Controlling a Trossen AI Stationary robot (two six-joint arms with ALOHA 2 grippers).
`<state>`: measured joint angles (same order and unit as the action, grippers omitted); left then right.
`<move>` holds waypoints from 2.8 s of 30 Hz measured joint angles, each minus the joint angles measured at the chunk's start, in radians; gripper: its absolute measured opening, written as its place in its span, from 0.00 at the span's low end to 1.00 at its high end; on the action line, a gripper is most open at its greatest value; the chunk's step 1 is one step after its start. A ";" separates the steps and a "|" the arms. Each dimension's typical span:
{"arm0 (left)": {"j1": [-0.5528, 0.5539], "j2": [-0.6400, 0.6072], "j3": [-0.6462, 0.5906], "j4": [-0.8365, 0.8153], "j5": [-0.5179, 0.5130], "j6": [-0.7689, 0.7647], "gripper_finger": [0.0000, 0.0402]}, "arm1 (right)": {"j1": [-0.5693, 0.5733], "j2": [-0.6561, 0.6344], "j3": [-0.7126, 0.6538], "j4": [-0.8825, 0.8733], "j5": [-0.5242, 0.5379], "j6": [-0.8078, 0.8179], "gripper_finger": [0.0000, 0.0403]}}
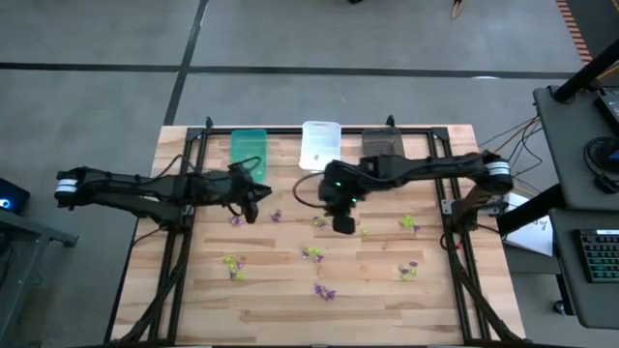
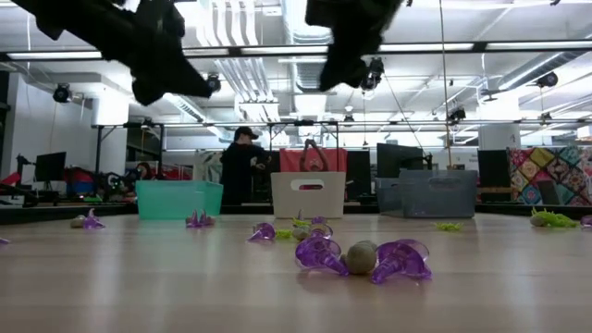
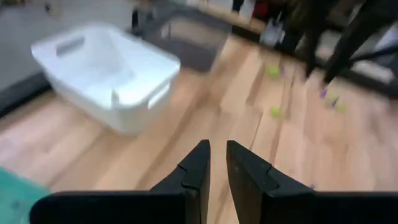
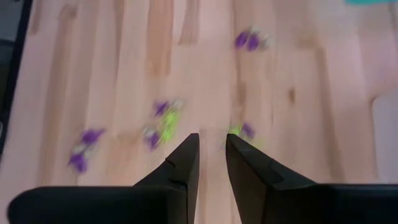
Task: Sort Halloween decoration
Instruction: Put the white skull toy into the white bin
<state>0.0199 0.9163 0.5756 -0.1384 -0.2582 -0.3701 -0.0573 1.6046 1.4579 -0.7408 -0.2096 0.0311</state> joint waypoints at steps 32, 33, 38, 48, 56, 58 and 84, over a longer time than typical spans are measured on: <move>-0.002 0.367 0.015 -0.228 0.099 0.161 0.32 | 0.033 -0.337 -0.515 0.290 0.001 0.073 0.14; -0.002 0.377 0.018 -0.227 0.095 0.171 0.32 | 0.033 -0.340 -0.525 0.304 0.001 0.073 0.14; -0.001 0.412 0.019 -0.213 0.089 0.215 0.32 | 0.033 -0.342 -0.541 0.335 0.001 0.083 0.14; 0.000 0.501 0.019 -0.099 0.078 0.291 0.32 | 0.033 -0.340 -0.542 0.379 0.001 0.109 0.14; 0.000 0.569 0.019 -0.061 0.059 0.309 0.32 | 0.033 -0.340 -0.542 0.380 0.001 0.127 0.14; 0.000 0.579 0.019 -0.054 0.058 0.310 0.32 | 0.033 -0.340 -0.542 0.380 0.001 0.129 0.14; 0.000 0.588 0.019 -0.028 0.059 0.310 0.19 | 0.033 -0.339 -0.542 0.384 0.001 0.134 0.14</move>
<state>0.0196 1.5047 0.5941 -0.1663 -0.1988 -0.0602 -0.0238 1.2652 0.9161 -0.3573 -0.2085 0.1650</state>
